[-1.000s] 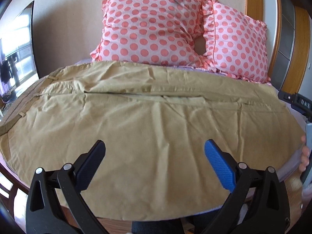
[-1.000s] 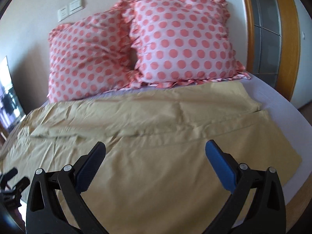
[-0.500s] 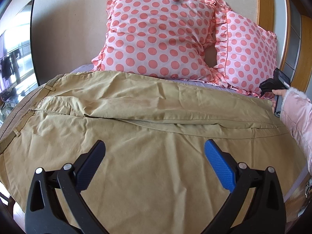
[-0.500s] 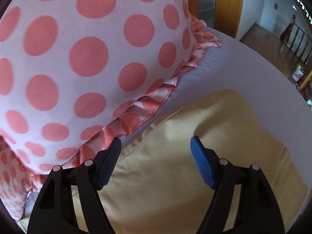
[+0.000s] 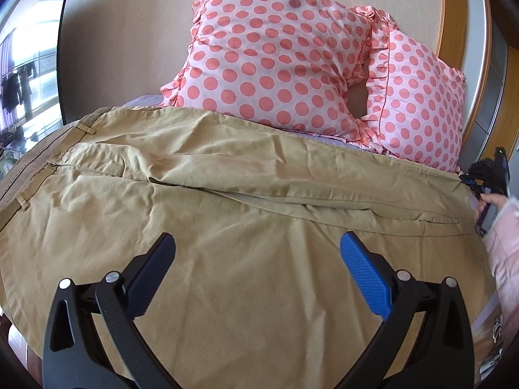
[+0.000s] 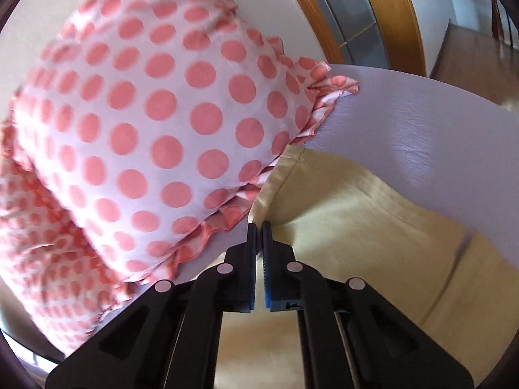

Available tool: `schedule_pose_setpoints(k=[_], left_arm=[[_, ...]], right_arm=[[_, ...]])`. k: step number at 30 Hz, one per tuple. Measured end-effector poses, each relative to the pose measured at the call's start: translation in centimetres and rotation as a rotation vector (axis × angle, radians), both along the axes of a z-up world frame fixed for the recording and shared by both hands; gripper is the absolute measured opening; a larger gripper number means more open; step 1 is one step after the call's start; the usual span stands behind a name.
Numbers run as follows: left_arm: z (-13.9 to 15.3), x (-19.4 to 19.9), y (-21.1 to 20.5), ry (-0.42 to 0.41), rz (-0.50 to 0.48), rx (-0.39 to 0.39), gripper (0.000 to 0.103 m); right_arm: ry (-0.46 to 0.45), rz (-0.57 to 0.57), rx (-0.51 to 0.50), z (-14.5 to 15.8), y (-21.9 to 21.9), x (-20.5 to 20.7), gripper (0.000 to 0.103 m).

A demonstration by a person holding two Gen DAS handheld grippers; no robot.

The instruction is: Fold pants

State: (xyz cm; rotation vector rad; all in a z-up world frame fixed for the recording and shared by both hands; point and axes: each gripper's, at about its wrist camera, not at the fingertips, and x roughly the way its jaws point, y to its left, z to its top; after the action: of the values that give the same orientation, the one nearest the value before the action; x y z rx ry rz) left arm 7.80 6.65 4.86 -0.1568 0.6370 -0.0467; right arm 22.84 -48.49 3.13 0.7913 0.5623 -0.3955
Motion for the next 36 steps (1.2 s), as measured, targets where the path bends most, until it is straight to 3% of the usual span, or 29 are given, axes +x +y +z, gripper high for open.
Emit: schedule_pose_setpoints(k=[3, 6, 10, 11, 14, 19, 20, 21, 22, 23, 26, 28, 32, 35, 36], left_arm=[[0.4, -0.2, 0.6, -0.012, 0.018, -0.026, 0.101], [0.9, 0.2, 2.0, -0.009, 0.019, -0.127, 0.101], [2.0, 1.2, 3.6, -0.045, 0.053, -0.173, 0.101], [2.2, 1.5, 4.0, -0.050, 0.063, -0.174, 0.101], [2.5, 2.3, 5.3, -0.027, 0.085, -0.165, 0.101], [2.2, 3.5, 8.4, 0.013, 0.107, -0.249, 0.101], [2.1, 4.0, 8.9, 0.032, 0.117, -0.264, 0.101], [2.0, 4.6, 9.3, 0.047, 0.129, -0.273, 0.101], [1.9, 5.2, 9.7, 0.059, 0.140, -0.276, 0.101], [1.9, 5.9, 10.0, 0.068, 0.146, -0.277, 0.101], [1.9, 8.4, 10.9, 0.103, 0.136, -0.305, 0.101], [1.9, 10.7, 11.6, 0.133, 0.154, -0.314, 0.101], [1.3, 16.5, 12.6, 0.205, 0.223, -0.320, 0.099], [0.4, 20.5, 13.6, 0.254, 0.286, -0.333, 0.085], [0.1, 21.6, 13.9, 0.270, 0.301, -0.335, 0.070]], right_arm=[[-0.131, 0.054, 0.034, 1.4, 1.5, -7.1, 0.003], [-0.123, 0.073, 0.058, 0.7, 4.1, -13.3, 0.003], [-0.100, 0.077, 0.220, -1.4, 5.5, -17.0, 0.004], [-0.088, 0.076, 0.237, -1.5, 5.7, -17.5, 0.009], [-0.058, 0.063, 0.291, -2.5, 5.5, -17.6, 0.044], [-0.061, 0.035, 0.329, -3.4, 5.3, -17.6, 0.047], [-0.066, 0.028, 0.328, -3.5, 5.2, -17.4, 0.047], [-0.085, 0.027, 0.325, -3.7, 5.1, -17.2, 0.034], [-0.116, 0.033, 0.324, -3.8, 4.9, -16.9, 0.014], [-0.147, 0.050, 0.339, -4.1, 4.5, -16.8, 0.004], [-0.276, 0.059, 0.340, -3.4, 3.4, -18.2, 0.004], [-0.314, 0.039, 0.292, -2.5, 2.6, -19.4, 0.004], [-0.337, 0.029, 0.300, -2.4, 1.7, -20.2, 0.004], [-0.332, 0.032, 0.307, -2.9, 1.6, -20.1, 0.004], [-0.332, 0.031, 0.311, -3.1, 1.5, -20.1, 0.004]])
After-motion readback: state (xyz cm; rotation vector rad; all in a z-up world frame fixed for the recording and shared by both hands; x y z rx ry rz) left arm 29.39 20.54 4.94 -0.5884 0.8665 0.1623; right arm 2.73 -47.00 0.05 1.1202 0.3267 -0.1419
